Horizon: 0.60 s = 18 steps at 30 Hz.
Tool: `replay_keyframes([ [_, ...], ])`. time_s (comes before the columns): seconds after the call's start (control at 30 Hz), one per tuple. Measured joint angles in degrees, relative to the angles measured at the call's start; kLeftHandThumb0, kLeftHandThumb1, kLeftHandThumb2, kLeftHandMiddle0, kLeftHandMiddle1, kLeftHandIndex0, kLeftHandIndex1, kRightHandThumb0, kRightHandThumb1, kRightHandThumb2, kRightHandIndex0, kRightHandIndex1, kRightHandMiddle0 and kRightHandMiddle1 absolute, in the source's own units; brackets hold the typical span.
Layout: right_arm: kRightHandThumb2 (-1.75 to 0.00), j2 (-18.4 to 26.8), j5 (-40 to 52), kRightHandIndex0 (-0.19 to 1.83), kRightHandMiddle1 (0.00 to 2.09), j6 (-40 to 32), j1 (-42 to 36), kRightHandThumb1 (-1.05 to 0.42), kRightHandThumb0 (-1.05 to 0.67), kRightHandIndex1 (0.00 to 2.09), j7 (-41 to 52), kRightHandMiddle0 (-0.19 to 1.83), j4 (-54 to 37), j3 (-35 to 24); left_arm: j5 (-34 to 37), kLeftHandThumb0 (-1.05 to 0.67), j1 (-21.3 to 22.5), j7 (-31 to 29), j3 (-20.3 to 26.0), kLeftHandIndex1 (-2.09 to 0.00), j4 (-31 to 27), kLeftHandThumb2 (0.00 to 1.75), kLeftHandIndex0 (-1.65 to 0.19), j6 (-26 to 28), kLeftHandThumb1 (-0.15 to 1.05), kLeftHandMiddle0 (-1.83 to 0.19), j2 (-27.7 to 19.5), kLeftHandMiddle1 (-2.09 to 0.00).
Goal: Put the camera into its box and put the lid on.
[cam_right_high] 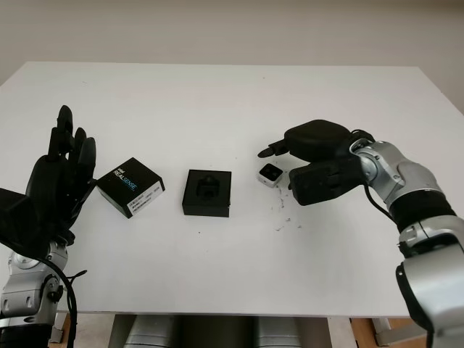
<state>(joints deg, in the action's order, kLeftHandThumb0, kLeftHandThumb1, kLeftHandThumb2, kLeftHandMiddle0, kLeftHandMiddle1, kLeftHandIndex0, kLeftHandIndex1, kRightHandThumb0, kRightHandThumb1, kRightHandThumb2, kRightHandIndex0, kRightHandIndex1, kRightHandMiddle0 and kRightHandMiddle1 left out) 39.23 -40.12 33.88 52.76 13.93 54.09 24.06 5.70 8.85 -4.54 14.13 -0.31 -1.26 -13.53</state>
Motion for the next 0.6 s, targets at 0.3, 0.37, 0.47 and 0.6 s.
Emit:
replay_keyframes([
  [0.3,-0.06,-1.8,-0.1,0.44,0.06,1.2,0.8,-0.88,-0.29,0.06,-2.4,0.52,2.1,0.8,0.8,-0.71,0.0,0.0,0.1,-0.06,-0.4,0.47,0.17,0.1,1.05,0.16,0.0,-0.06],
  [0.37,-0.05,-2.1,0.0,0.44,0.06,1.4,0.8,-0.88,-0.28,0.06,-2.6,0.52,2.8,0.9,0.8,-0.72,-0.1,0.1,0.1,-0.06,-0.4,0.48,0.17,0.2,1.05,0.16,0.0,-0.06],
  [0.47,-0.05,-2.5,0.0,0.44,0.06,1.6,0.9,-0.88,-0.28,0.06,-2.7,0.52,3.9,0.9,0.6,-0.72,-0.2,0.2,0.1,-0.06,-0.6,0.48,0.17,0.2,1.05,0.16,0.0,-0.05],
  [0.6,-0.05,-2.7,0.0,0.47,0.07,2.4,1.0,-0.87,-0.27,0.07,-3.5,0.55,4.5,1.0,0.6,-0.72,-0.2,0.2,0.1,-0.05,-0.6,0.47,0.17,0.2,1.05,0.16,0.0,-0.05],
])
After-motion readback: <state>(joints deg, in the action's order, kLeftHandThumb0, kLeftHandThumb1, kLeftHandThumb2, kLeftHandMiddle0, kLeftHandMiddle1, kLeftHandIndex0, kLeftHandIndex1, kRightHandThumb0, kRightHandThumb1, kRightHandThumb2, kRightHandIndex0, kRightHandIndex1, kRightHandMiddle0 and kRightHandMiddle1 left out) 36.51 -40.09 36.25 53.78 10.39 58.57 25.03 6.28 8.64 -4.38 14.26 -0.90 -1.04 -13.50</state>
